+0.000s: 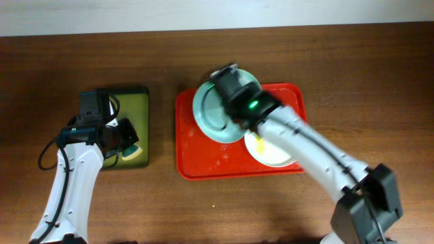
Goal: Clean dirty plates on tray and stack at the side
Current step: 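Carry the light blue plate right and set it on the table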
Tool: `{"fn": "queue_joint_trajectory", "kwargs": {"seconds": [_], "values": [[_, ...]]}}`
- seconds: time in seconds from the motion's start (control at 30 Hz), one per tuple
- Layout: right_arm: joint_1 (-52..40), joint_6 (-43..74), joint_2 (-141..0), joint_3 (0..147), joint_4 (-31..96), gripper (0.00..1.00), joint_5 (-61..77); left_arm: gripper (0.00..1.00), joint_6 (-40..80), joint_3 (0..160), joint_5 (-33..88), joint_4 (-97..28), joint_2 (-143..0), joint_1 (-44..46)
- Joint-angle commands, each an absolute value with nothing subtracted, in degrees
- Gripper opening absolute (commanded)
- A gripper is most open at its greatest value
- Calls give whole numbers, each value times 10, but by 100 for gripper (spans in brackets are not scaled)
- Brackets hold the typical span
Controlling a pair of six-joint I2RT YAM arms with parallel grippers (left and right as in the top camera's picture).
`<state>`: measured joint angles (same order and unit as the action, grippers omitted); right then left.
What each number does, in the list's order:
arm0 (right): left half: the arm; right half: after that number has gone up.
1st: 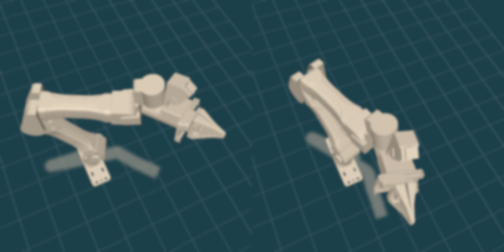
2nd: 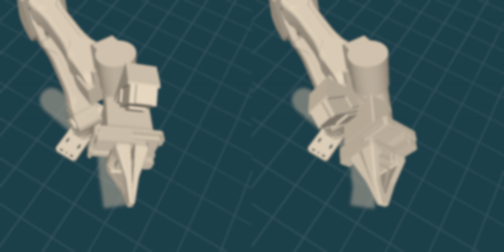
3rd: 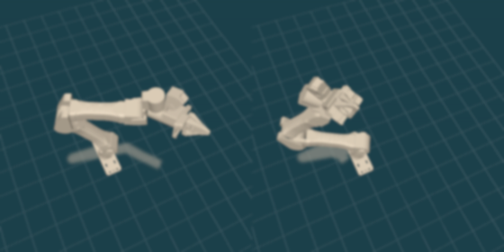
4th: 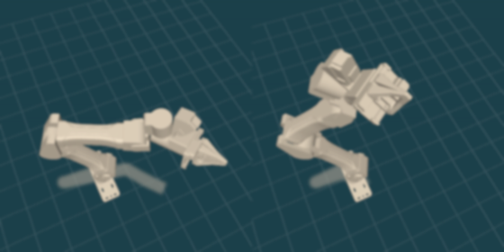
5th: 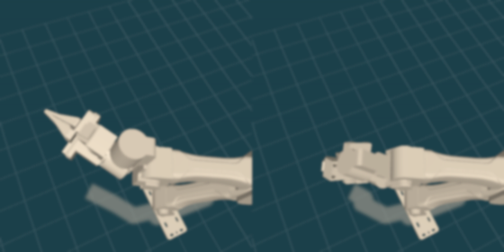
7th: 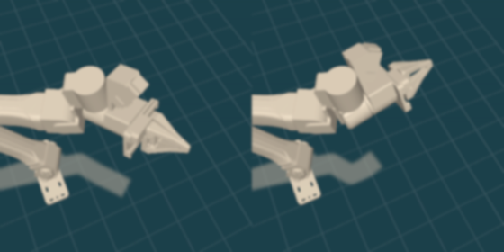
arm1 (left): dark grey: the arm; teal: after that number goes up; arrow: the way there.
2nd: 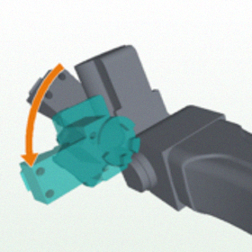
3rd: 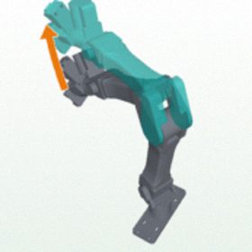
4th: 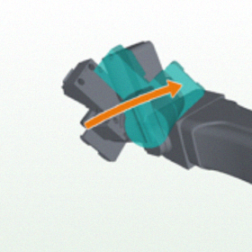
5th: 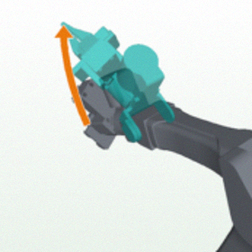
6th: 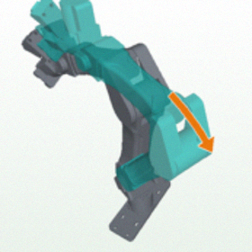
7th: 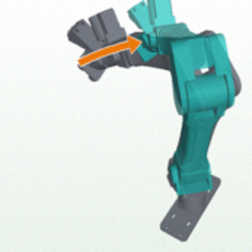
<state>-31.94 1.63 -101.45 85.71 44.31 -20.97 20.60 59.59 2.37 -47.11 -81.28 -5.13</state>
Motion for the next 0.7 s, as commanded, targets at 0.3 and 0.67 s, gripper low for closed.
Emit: {"fn": "queue_joint_trajectory", "kwargs": {"seconds": [0.3,0.67], "values": [[164,69,-1046,846,447,4,221,0,199,602,20,-470,-802,-54],[297,132,-1158,845,407,4,124,0,199,592,20,-457,-802,-54]]}}
